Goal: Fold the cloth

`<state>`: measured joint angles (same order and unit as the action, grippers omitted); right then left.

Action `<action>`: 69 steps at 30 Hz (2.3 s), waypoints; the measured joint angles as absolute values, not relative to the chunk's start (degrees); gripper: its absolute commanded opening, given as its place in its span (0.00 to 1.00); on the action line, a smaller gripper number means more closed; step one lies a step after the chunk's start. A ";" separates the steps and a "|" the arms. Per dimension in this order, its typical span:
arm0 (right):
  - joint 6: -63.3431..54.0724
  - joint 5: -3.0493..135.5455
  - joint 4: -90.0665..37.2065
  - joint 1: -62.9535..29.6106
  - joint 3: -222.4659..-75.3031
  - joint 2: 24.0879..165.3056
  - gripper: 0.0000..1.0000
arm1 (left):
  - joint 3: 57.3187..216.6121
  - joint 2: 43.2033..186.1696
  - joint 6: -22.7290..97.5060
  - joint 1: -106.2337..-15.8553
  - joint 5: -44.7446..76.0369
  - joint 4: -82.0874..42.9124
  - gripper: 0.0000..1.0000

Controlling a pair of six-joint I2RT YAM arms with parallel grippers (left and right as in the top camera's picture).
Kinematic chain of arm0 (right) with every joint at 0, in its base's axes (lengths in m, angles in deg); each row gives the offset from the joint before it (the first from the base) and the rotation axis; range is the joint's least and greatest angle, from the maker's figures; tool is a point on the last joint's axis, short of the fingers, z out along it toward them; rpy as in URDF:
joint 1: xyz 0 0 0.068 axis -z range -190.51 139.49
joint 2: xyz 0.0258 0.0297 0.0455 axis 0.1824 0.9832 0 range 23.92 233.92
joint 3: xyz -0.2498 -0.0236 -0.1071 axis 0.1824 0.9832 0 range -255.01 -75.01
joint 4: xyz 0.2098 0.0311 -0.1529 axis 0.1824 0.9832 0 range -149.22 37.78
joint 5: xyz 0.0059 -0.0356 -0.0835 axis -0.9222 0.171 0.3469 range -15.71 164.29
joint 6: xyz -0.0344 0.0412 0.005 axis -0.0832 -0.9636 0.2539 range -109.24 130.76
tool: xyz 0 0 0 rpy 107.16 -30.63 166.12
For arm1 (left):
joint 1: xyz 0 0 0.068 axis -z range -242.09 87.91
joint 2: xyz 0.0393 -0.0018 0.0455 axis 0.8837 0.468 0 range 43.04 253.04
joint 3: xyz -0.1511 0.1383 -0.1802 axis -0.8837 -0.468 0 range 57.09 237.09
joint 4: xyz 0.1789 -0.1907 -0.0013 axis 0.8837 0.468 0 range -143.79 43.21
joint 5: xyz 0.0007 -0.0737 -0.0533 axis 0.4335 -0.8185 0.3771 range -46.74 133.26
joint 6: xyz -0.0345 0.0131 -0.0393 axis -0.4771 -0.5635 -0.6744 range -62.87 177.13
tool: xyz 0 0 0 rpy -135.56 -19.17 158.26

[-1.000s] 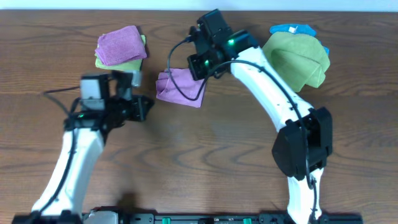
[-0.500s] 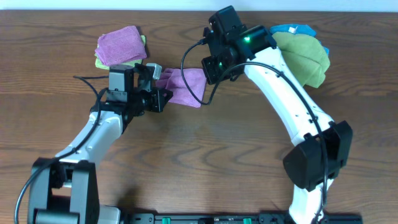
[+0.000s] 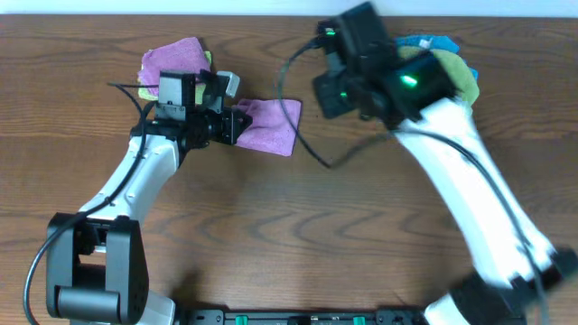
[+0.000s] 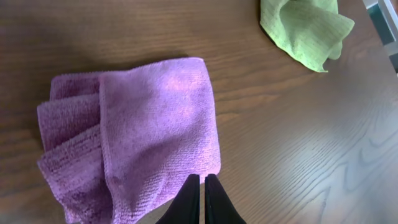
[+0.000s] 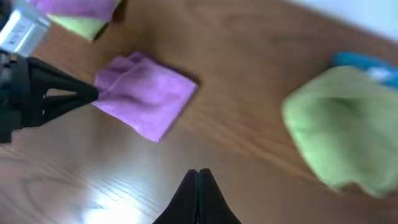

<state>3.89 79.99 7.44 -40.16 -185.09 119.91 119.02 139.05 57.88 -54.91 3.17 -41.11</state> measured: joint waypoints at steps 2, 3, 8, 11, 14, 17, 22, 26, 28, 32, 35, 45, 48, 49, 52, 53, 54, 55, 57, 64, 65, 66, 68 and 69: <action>3.58 81.86 5.99 -40.18 -180.44 113.79 0.02 | 119.33 138.72 58.95 -54.50 3.17 -40.34 0.06; 3.34 82.46 4.84 -40.20 -177.57 111.06 0.02 | 119.33 138.46 59.32 -54.28 3.19 -40.01 0.06; 1.62 84.90 -3.10 -39.92 -158.32 99.08 0.02 | 119.48 137.49 60.63 -53.71 3.69 -39.40 0.06; 0.94 84.58 -9.46 -39.87 -146.69 95.28 0.02 | 119.48 137.47 61.55 -53.71 6.55 -39.44 0.06; 0.44 82.65 -14.62 -39.41 -139.19 94.80 0.02 | 119.48 137.78 62.16 -53.62 8.94 -40.23 0.06; 0.04 80.42 -17.52 -38.69 -135.19 95.39 0.02 | 119.59 139.85 62.60 -53.38 9.70 -41.35 0.06; -0.40 78.32 -20.15 -38.47 -134.08 97.40 0.01 | 119.72 145.28 62.91 -53.03 10.29 -44.41 0.06; -0.42 76.44 -21.00 -38.47 -134.08 100.22 0.01 | 122.15 149.21 62.91 -52.88 10.29 -44.65 0.06; -0.46 75.79 -21.15 -38.47 -134.08 101.64 0.02 | 124.22 150.76 62.91 -52.79 10.29 -44.65 0.06; -0.61 73.54 -23.10 -38.47 -134.08 103.30 0.02 | 126.80 151.81 62.91 -52.53 10.29 -44.73 0.06; -0.61 71.61 -25.65 -38.47 -134.08 103.95 0.02 | 127.35 152.09 62.91 -52.44 10.29 -44.80 0.06; -0.77 68.25 -28.93 -38.47 -134.08 107.21 0.02 | 127.39 156.09 62.93 -52.44 10.20 -44.10 0.06; -0.79 67.77 -29.96 -38.47 -134.08 107.32 0.02 | 127.41 156.09 62.93 -52.44 10.20 -44.10 0.06; -0.79 67.20 -30.66 -38.47 -134.08 107.32 0.01 | 127.41 156.09 62.93 -52.44 10.25 -43.99 0.06; -0.79 64.66 -33.41 -38.47 -134.08 107.34 0.01 | 127.41 156.09 62.93 -52.44 10.27 -43.75 0.06; -0.81 63.55 -34.44 -38.47 -134.08 107.34 0.01 | 127.41 156.09 62.93 -52.44 10.29 -43.73 0.06; -0.88 62.72 -35.16 -38.47 -134.08 107.47 0.02 | 127.41 156.09 62.93 -52.44 10.27 -43.71 0.06; -0.99 61.76 -35.97 -38.47 -134.08 107.71 0.02 | 127.41 156.09 62.95 -52.44 10.27 -43.73 0.06; -1.09 60.12 -37.43 -38.47 -134.08 108.70 0.02 | 127.41 156.09 62.93 -52.44 10.29 -43.71 0.06; -2.89 53.67 -42.96 -38.47 -134.08 116.65 0.02 | 127.41 156.09 62.95 -52.44 10.49 -43.71 0.06; -3.19 53.04 -43.53 -38.47 -134.08 117.64 0.02 | 127.41 156.09 62.95 -52.44 10.51 -43.71 0.06; -3.50 52.60 -44.17 -38.47 -134.08 118.42 0.02 | 127.41 156.09 62.95 -52.44 10.51 -43.71 0.06; -3.91 51.79 -45.83 -38.47 -134.08 119.58 0.02 | 127.41 156.09 62.95 -52.44 10.55 -43.71 0.06; -4.13 51.46 -46.81 -38.47 -134.08 120.02 0.02 | 127.41 156.09 62.95 -52.44 10.68 -43.71 0.06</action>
<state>-4.13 51.46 -46.81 -38.47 -134.08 120.02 127.41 156.09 62.95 -52.44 10.68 -43.71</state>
